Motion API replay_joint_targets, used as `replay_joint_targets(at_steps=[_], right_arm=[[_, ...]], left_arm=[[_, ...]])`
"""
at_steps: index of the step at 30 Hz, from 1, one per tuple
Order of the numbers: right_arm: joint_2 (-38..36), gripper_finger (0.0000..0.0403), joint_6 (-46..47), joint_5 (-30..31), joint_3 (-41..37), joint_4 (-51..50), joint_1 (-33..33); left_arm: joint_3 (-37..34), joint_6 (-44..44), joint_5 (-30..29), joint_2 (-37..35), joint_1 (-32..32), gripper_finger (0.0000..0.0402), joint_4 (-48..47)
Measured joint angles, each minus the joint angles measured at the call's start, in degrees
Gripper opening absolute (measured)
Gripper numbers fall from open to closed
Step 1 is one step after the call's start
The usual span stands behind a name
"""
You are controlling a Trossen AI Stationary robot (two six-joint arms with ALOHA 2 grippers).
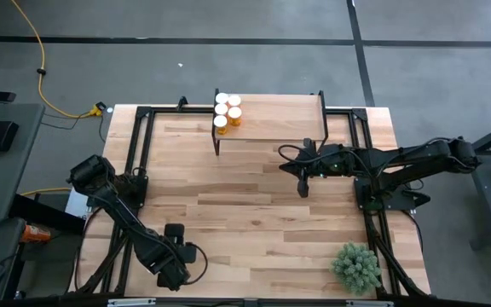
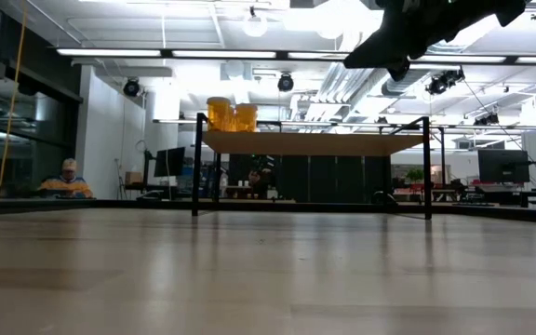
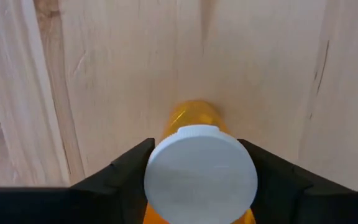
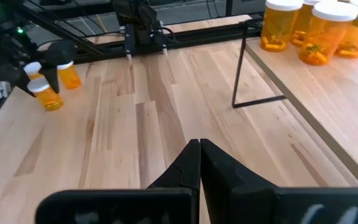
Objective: Pick and place medicine bottles onto shelf by color
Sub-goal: Put the orange pill bottle on the shelf aligned with the other orange pill bottles
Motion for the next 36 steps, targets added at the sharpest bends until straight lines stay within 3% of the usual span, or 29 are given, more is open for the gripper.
replay_joint_targets(at_steps=[8, 14, 26, 36], right_arm=[[0.0, 0.0000, 0.0, 0.0, 0.0, -0.2, 0.0], [0.0, 0.0000, 0.0, 0.5, 0.0, -0.2, 0.0], [0.0, 0.0000, 0.4, 1.4, 0.0, 0.0, 0.0], [0.0, 0.0000, 3.1, 5.1, 0.0, 0.0, 0.0]], left_arm=[[0.0, 3.6, 0.7, -1.3, 0.5, 0.0200, -0.7], [0.0, 7.4, 0.8, -7.5, 4.7, 0.0201, -2.1], [0.2, 19.3, 0.6, -24.9, 25.8, 0.0201, -3.6], [8.2, 33.7, 0.4, -25.3, 42.7, 0.0202, -5.0]])
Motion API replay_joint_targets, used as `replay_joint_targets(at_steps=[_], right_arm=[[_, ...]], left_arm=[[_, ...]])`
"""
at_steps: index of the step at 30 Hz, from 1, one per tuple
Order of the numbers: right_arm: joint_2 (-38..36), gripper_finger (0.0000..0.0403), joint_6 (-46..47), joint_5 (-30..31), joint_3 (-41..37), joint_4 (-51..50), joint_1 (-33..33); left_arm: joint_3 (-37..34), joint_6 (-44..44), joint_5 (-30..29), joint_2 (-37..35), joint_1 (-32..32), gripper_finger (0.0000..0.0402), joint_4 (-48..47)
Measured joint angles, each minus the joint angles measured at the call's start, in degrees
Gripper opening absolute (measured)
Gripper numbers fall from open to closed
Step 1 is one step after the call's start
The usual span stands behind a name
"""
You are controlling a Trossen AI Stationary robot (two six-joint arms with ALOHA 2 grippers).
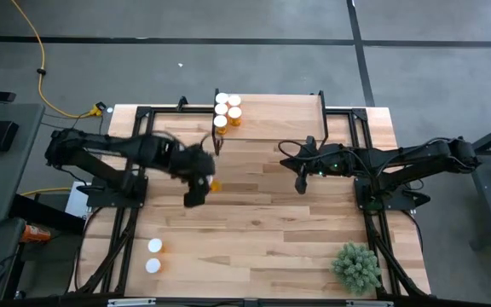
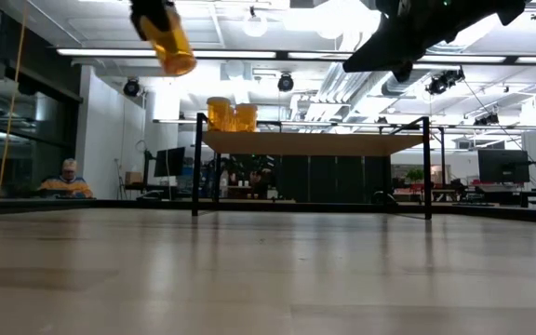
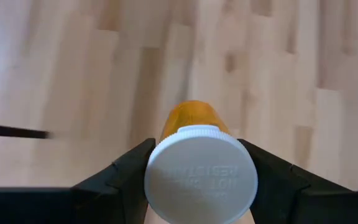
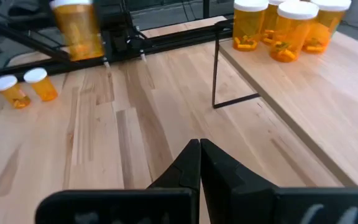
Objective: Pick and place medicine bottles onto shelf by color
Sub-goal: Put the orange pill bottle on the shelf aligned with the other orange pill bottles
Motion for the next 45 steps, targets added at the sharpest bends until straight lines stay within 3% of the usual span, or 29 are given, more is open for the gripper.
replay_joint_targets(at_steps=[9, 15, 21, 30, 41, 45], right_arm=[[0.0, 0.0000, 9.1, 6.5, 0.0, 0.4, 0.0], [0.3, 0.0000, 11.1, 11.4, 0.0, 0.6, 0.0], [0.4, 0.0000, 10.0, 10.4, 0.0, 0.4, 0.0], [0.4, 0.0000, 10.0, 10.3, 0.0, 0.4, 0.0], [0.4, 0.0000, 11.6, 10.3, 0.0, 0.4, 0.1], [0.4, 0.0000, 11.7, 10.3, 0.0, 0.4, 0.1]], left_arm=[[9.5, 11.7, -0.2, 0.4, 12.2, 0.0202, -0.2], [14.7, 13.8, -1.4, 4.0, 17.1, 0.0202, 0.4], [21.0, 17.3, -2.1, 13.7, 17.7, 0.0202, -1.9], [31.6, 17.9, -9.8, 28.4, 19.8, 0.0202, -9.6], [32.7, 17.9, -13.8, 30.5, 22.2, 0.0202, -9.6], [32.7, 17.9, -11.0, 30.5, 24.0, 0.0202, -10.5]])
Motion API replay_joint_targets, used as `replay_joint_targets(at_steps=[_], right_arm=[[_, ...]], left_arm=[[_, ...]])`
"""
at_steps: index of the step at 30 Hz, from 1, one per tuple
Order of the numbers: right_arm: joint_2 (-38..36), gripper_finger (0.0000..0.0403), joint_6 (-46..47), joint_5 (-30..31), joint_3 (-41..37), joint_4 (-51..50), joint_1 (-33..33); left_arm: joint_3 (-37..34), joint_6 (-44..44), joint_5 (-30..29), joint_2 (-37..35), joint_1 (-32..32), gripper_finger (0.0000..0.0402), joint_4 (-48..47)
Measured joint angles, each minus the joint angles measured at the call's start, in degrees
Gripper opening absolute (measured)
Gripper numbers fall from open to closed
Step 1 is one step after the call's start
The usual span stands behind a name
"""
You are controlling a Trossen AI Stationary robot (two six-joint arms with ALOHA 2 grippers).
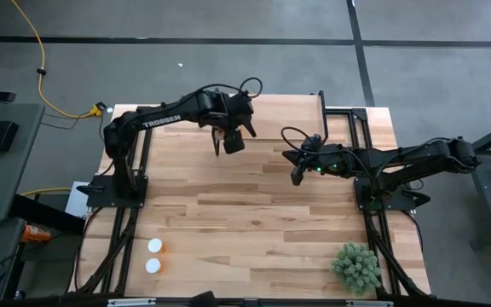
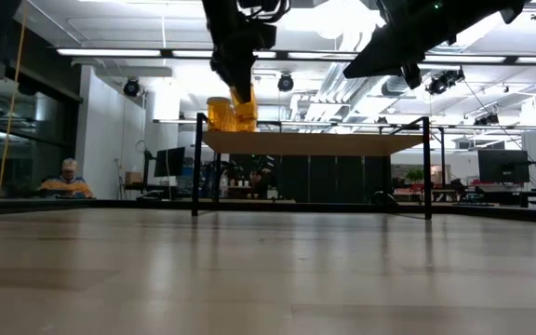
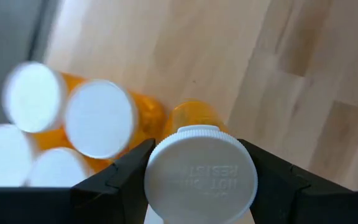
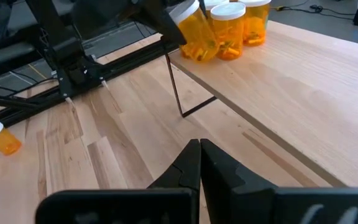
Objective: Pick and place medicine bottles onto shelf by color
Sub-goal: Put the orange pill bottle on the shelf aligned with the other orange pill bottles
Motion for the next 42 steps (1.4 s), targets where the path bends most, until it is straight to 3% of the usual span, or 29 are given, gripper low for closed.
replay_joint_targets(at_steps=[11, 29, 42], right_arm=[[0.0, 0.0000, 0.0, 0.0, 0.0, 0.0, 0.0], [0.0, 0.0000, 0.0, 0.0, 0.0, 0.0, 0.0], [0.0, 0.0000, -0.1, 0.0, 0.0, -0.5, 0.0]], left_arm=[[0.0, 3.0, 2.7, 0.4, 1.6, 0.0202, 1.0], [0.1, 7.6, 1.2, 2.9, 1.2, 0.0203, 0.0], [-0.2, 7.5, 0.4, 3.3, 1.2, 0.0267, 0.6]])
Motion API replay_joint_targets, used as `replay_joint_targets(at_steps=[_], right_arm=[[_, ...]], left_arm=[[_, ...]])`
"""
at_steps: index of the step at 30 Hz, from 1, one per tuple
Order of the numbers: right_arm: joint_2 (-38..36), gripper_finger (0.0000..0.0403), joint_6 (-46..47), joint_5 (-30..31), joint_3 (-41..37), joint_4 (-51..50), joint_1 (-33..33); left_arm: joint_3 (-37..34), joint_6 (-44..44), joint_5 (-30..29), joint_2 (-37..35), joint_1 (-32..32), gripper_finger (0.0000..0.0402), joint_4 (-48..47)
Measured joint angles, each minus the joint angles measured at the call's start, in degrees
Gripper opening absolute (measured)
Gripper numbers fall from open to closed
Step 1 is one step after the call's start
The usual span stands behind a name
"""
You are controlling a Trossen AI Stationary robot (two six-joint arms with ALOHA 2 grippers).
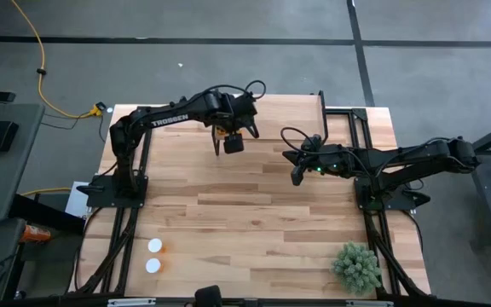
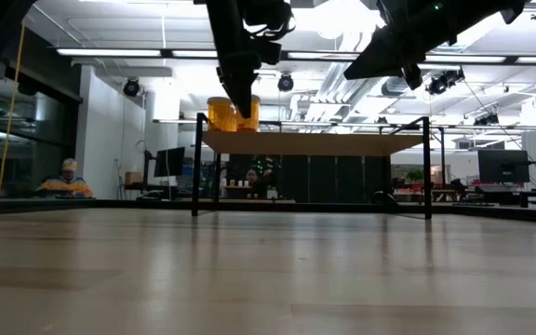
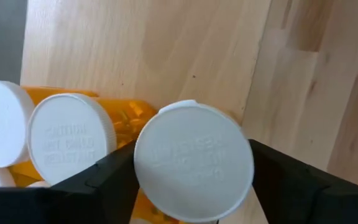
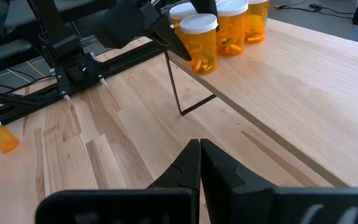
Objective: Pick and place medicine bottles onto shelf by color
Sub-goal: Put the orange pill bottle on the shelf aligned with the other orange pill bottles
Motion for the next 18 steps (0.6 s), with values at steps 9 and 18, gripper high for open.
replay_joint_targets(at_steps=[9, 18], right_arm=[[0.0, 0.0000, 0.0, 0.0, 0.0, -0.6, 0.0], [0.0, 0.0000, 0.0, 0.0, 0.0, -1.0, 0.0]], left_arm=[[0.1, 0.1, -0.2, -1.3, 0.1, 0.0294, 1.5], [0.1, 0.4, -0.1, -3.1, 0.1, 0.0294, 1.7]])
